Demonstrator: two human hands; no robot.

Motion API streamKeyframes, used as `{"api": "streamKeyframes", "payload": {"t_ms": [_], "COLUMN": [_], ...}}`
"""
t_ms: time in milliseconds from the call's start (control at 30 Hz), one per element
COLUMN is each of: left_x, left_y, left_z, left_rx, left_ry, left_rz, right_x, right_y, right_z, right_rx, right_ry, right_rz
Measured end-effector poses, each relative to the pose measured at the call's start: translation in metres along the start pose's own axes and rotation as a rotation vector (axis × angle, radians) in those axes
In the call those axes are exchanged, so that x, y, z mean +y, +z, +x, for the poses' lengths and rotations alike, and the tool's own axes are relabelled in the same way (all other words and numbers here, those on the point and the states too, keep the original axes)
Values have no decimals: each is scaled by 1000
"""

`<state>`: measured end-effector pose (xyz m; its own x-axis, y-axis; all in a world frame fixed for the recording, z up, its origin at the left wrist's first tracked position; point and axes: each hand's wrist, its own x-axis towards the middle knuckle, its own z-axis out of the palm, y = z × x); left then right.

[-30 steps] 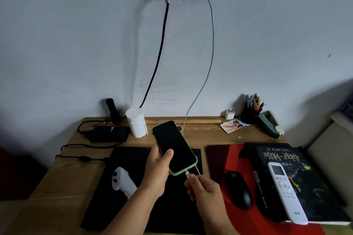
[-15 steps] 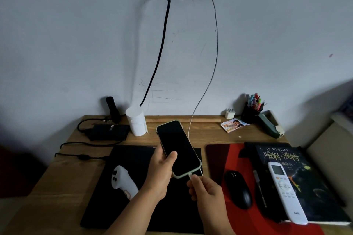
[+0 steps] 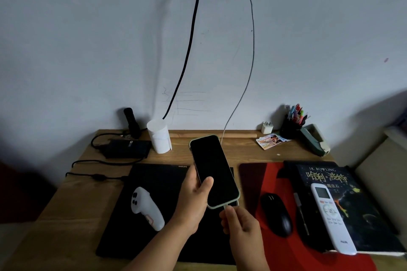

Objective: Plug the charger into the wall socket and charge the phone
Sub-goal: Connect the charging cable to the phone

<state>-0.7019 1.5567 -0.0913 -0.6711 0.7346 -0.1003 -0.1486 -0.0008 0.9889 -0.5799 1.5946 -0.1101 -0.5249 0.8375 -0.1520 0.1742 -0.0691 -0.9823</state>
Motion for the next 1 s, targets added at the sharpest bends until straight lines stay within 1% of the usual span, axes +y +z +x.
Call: {"api": "streamKeyframes", "payload": {"t_ms": [133,167,267,400,567,667,800,1000], "left_x": [2,3,1,-2,-5,-5,-7,-12], "left_y": [-11,-13,-17,-14,-9,-7,-2,7], "left_z": [4,4,2,-1,-2,0,10,32], "left_rx": [-98,-125,-191,-274,-294,-318,-355,-439], "left_ry": [-3,-8,-35,-52,-95,-111,-149,-175], "left_rz": [61,73,99,143,186,213,240,257], "right_x": [0,0,-4,-14,-18,-13,-5,-2], "right_y": [-20,-25,-37,-40,-38,-39,-39,-43], "right_z": [7,9,18,32,41,44,48,55], "right_rx": [-243,-268,-209,-206,-233,-221,-141,-23], "right_ry": [-24,-10,18,-2,65,97,119,140], "right_rz": [-75,-74,23,102,218,228,221,302]}}
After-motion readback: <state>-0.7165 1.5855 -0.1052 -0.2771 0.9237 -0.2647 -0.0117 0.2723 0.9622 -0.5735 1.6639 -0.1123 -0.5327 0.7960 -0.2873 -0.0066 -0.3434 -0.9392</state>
